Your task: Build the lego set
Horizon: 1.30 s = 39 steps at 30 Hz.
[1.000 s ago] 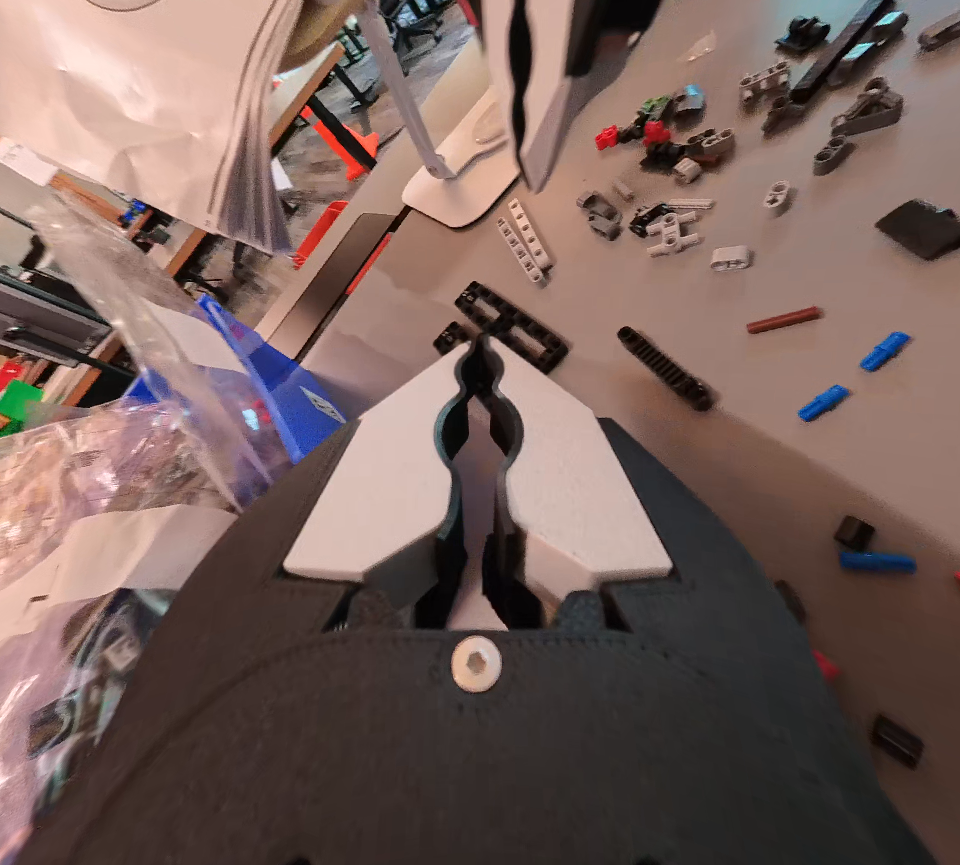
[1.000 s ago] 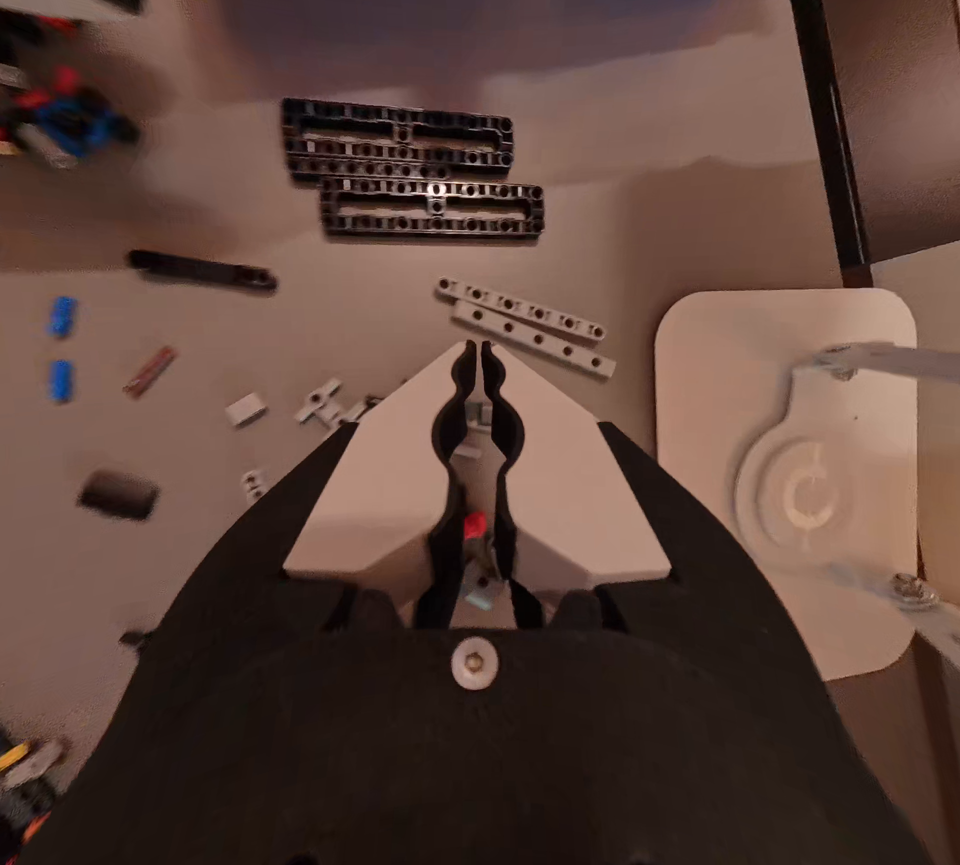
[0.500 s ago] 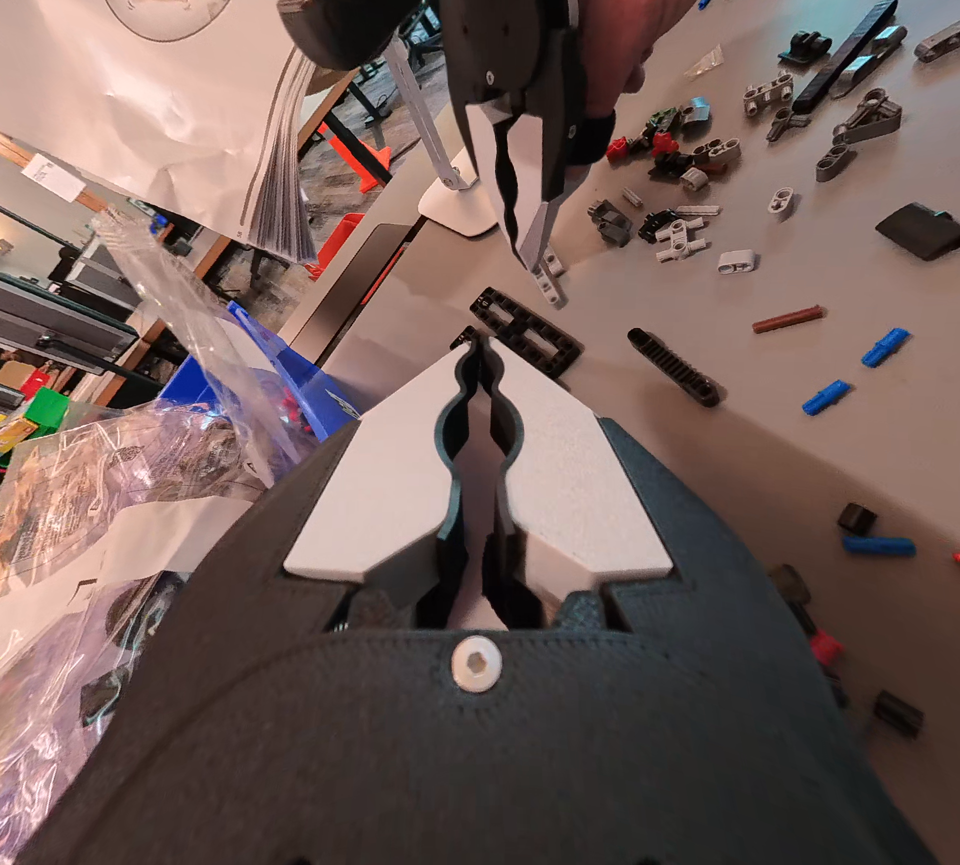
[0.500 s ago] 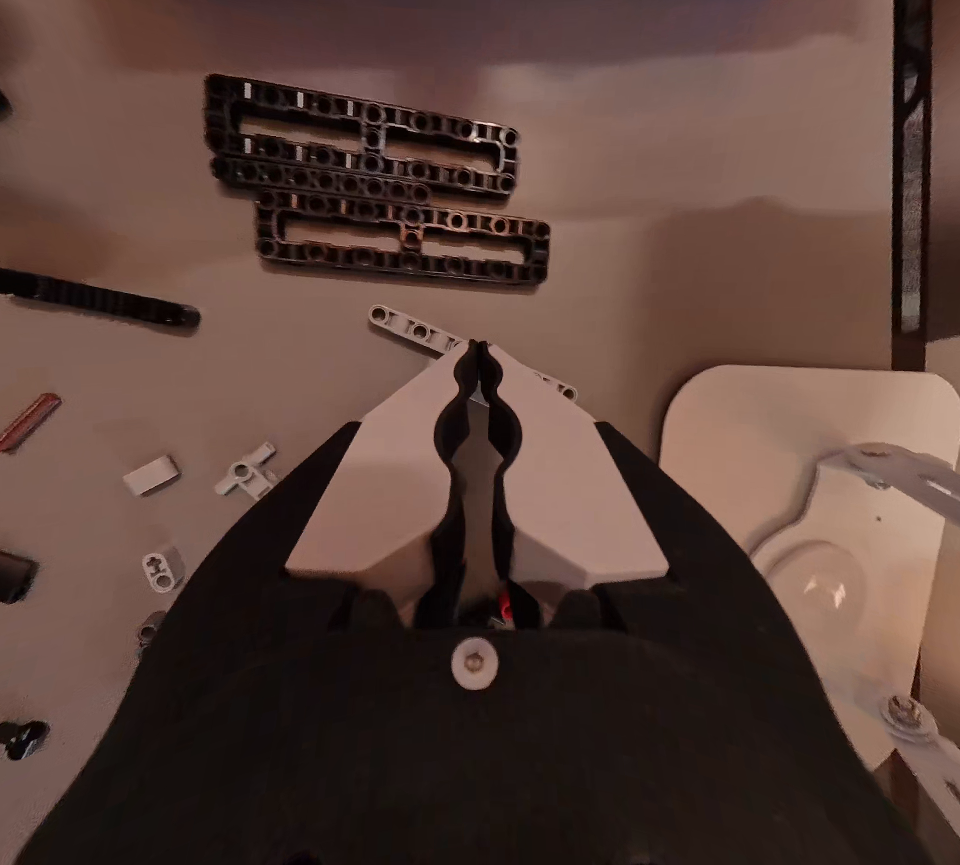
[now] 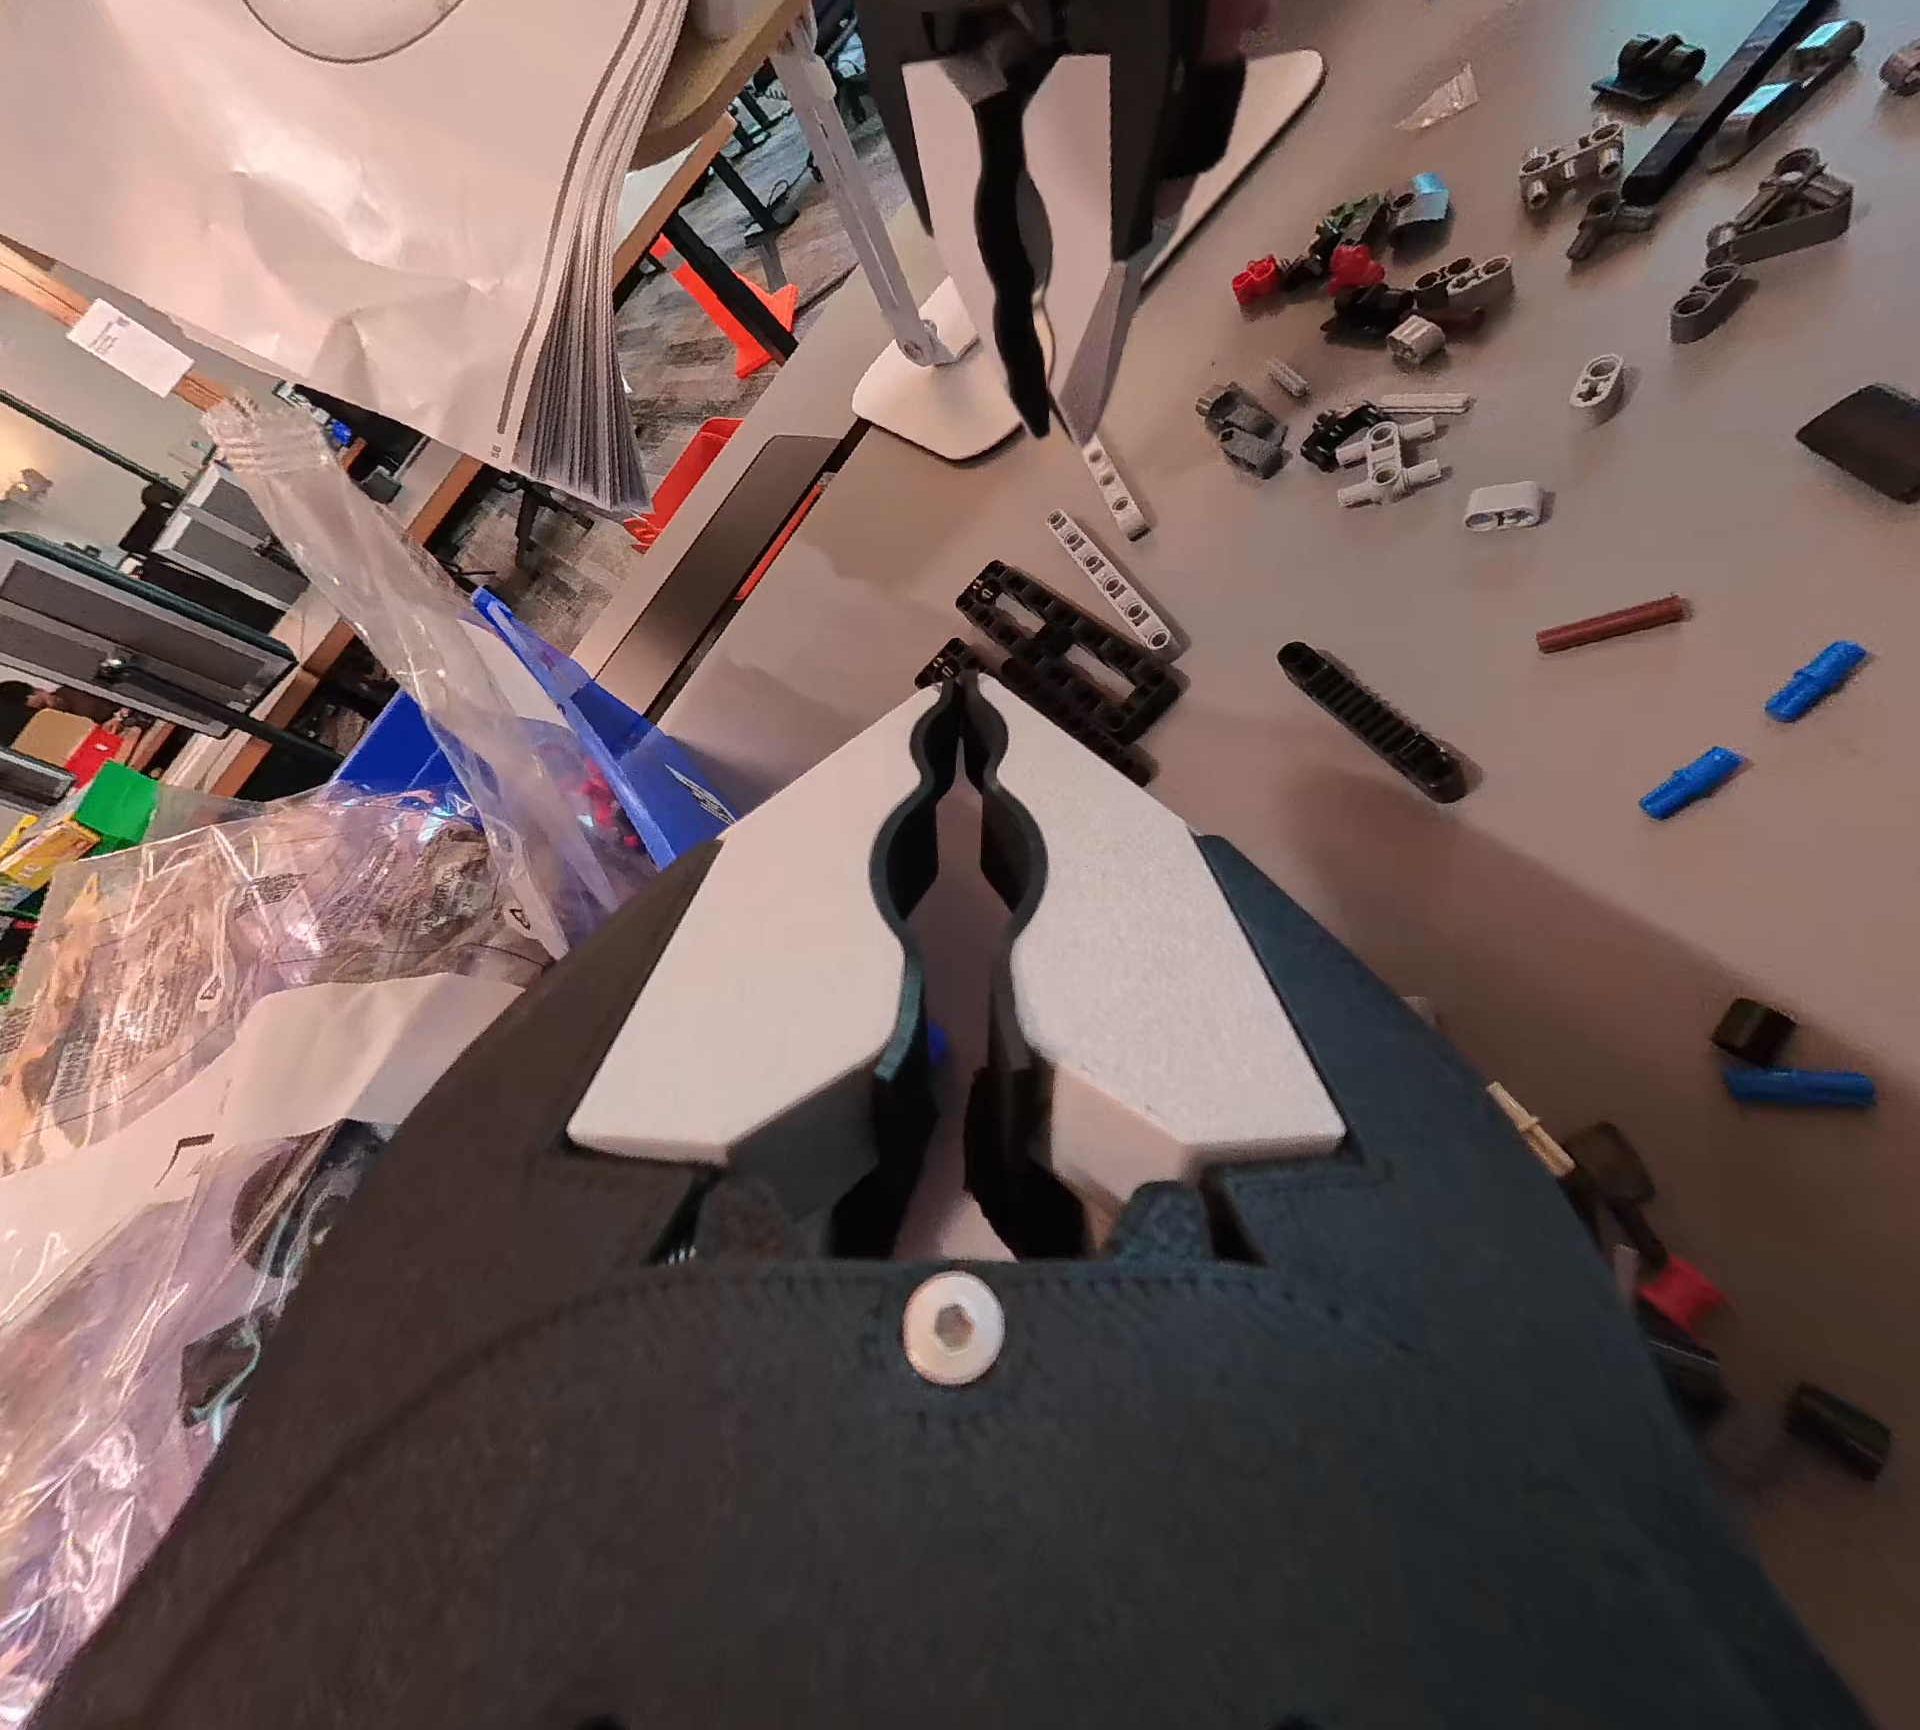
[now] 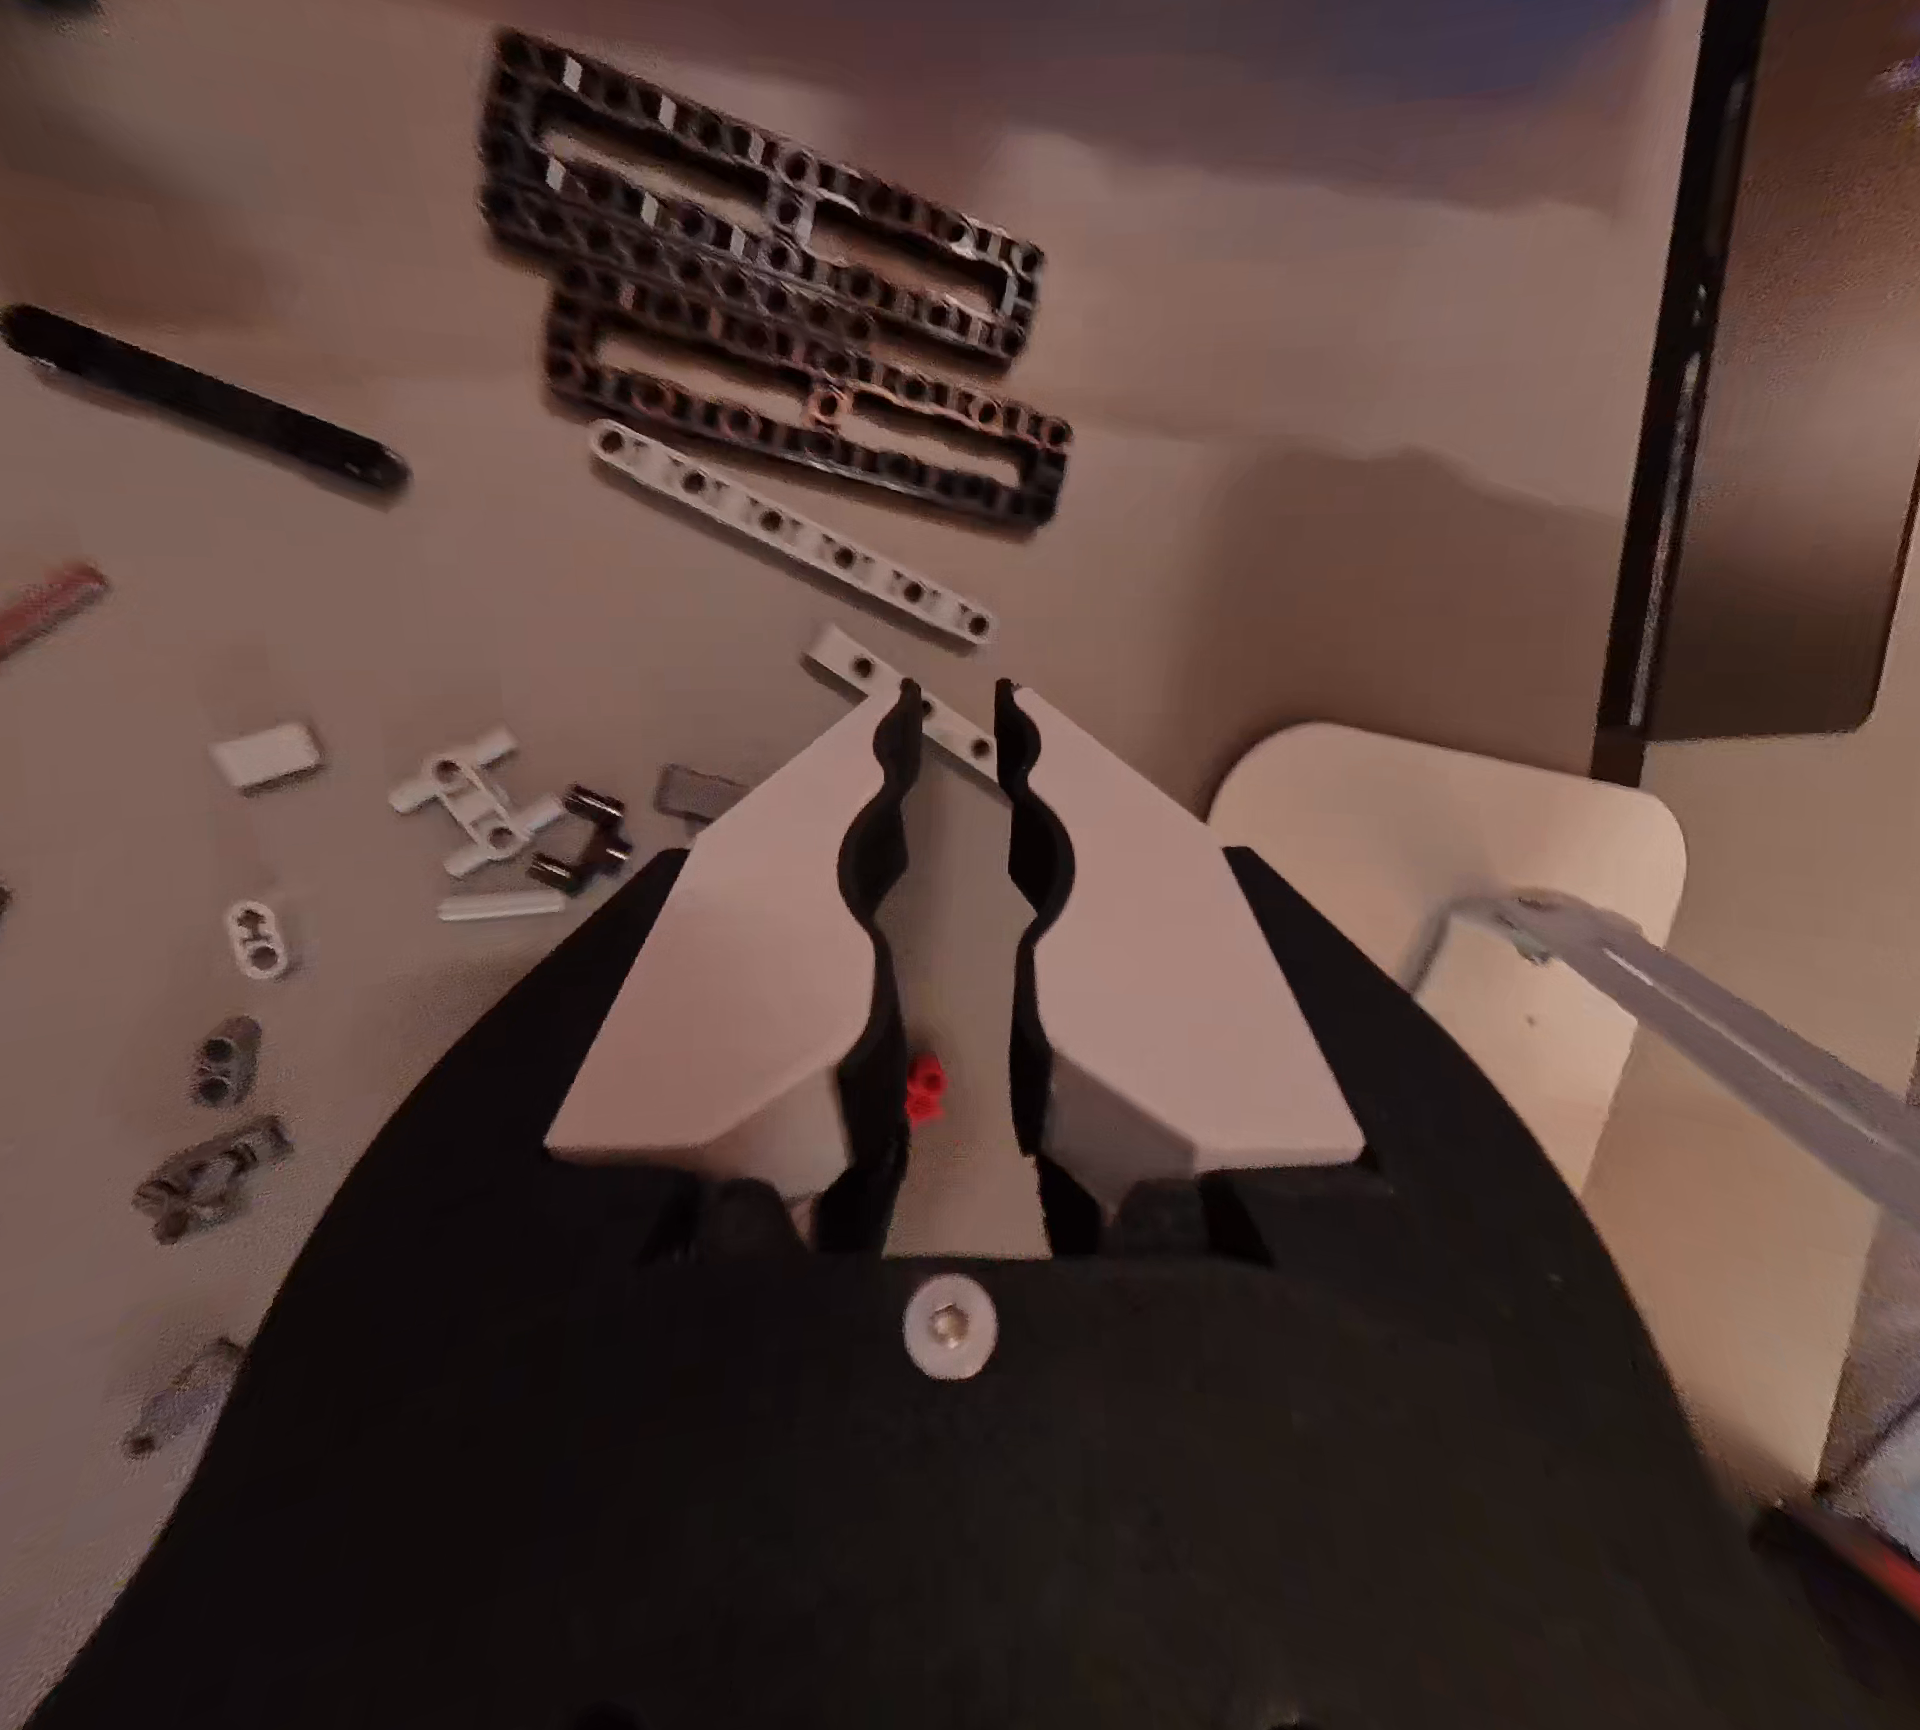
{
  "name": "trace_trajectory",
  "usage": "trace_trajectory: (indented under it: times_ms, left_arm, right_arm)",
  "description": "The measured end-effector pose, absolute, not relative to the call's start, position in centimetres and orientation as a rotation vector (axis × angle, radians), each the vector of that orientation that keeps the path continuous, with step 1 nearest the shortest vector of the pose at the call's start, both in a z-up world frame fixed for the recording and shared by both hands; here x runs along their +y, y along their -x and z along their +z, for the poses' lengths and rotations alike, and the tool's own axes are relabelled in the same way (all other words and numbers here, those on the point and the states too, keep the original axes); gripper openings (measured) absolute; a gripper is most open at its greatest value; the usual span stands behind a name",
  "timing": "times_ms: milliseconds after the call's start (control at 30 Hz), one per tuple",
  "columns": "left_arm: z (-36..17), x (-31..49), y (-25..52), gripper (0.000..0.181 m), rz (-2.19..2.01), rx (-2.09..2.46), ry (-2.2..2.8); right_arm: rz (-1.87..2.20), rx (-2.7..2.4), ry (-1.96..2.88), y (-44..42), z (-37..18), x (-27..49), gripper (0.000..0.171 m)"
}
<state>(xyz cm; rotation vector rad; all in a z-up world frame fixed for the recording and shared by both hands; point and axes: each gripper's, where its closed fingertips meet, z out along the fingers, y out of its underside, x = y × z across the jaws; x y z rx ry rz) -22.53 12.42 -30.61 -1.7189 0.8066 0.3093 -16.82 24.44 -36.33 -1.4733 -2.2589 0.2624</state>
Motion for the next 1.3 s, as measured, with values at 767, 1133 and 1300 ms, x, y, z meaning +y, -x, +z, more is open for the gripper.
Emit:
trace_trajectory:
  times_ms: [767, 1133, 1300]
  left_arm:
    - [-31.3, 12.3, 22.5, 0.0, 0.315, 0.841, 1.729]
    - [-29.6, 15.1, 18.0, 0.01, 0.246, 0.78, 1.745]
    - [-30.6, 15.8, 16.0, 0.01, 0.218, 0.859, 1.773]
  right_arm:
    - [0.157, -2.565, 1.27, 15.1, -39.2, 25.3, 0.004]
    - [0.223, -2.435, 0.935, 14.3, -33.5, 19.4, 0.004]
    - [0.221, -2.442, 0.867, 13.5, -32.2, 17.8, 0.004]
